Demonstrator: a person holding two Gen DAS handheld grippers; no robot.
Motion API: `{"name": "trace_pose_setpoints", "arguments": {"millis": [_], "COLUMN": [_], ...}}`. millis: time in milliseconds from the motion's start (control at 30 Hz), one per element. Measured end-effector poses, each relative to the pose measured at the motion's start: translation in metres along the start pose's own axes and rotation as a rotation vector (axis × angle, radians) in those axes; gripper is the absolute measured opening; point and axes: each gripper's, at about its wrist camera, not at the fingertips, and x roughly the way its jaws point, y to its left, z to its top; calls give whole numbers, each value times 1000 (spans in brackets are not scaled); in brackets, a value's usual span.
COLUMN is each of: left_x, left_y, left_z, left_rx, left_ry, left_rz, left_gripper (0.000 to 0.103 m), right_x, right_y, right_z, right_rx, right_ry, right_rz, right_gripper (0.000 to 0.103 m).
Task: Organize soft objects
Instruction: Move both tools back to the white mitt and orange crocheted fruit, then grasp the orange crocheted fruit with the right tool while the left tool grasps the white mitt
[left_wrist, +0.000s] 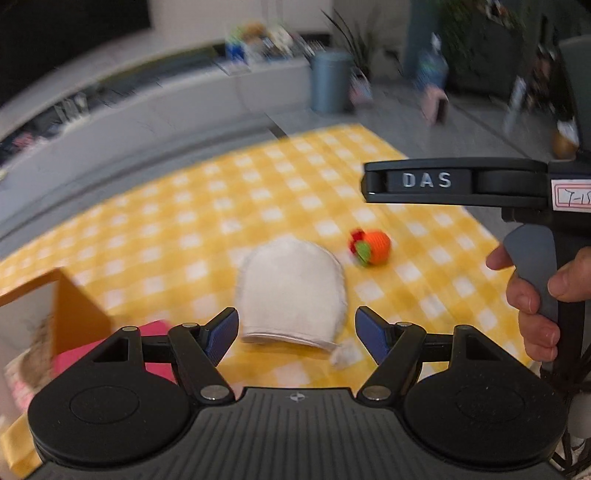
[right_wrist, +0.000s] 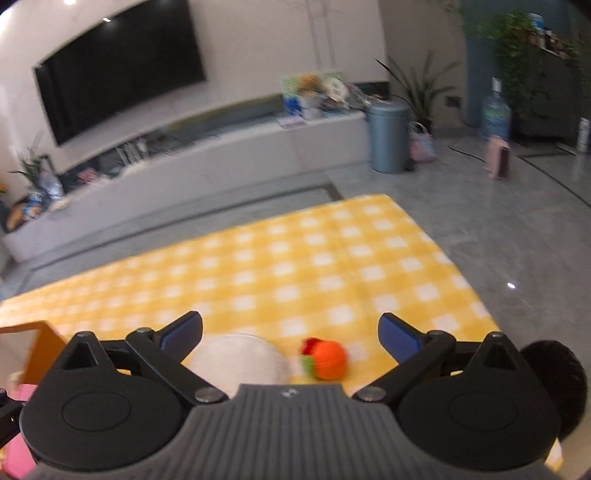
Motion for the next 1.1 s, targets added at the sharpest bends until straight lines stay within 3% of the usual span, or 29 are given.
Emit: {"name": "trace_pose_setpoints", "arguments": {"millis": [100, 233, 300, 367, 500, 600, 800, 900, 1100], "left_x": [29, 59, 72, 82, 89, 96, 115, 123, 141], "left_y": [-1, -7, -9, -10, -7, -3, -2, -6, -12], "left_z": [9, 13, 13, 14, 16, 19, 23, 22, 19], "left_rx": [2, 36, 62, 73, 78, 68, 53, 96, 78], "left_ry": [87, 105, 118, 128, 127, 145, 190, 184, 202], "left_rz": [-31, -9, -4, -9, -2, -16, -40, -16, -19], "left_gripper": [85, 85, 85, 85, 86, 86, 88, 89, 92], "right_x": [24, 73, 96, 108, 119, 127, 136, 130, 119], "right_y": [-6, -20, -26, -27, -37, -40, -33, -33, -37], "right_z": [-3, -23, -30, -33, -34, -34, -30, -27, -24], "right_rx": [-11, 14, 29, -1, 48, 72, 22, 14, 17], "right_ry": [48, 157, 219, 218, 194, 222, 258, 266, 261], "right_rz": [-6, -2, -65, -122, -98, -33, -20, -18, -42], "right_gripper": [99, 98, 95, 95, 94, 81, 50, 49, 49]}}
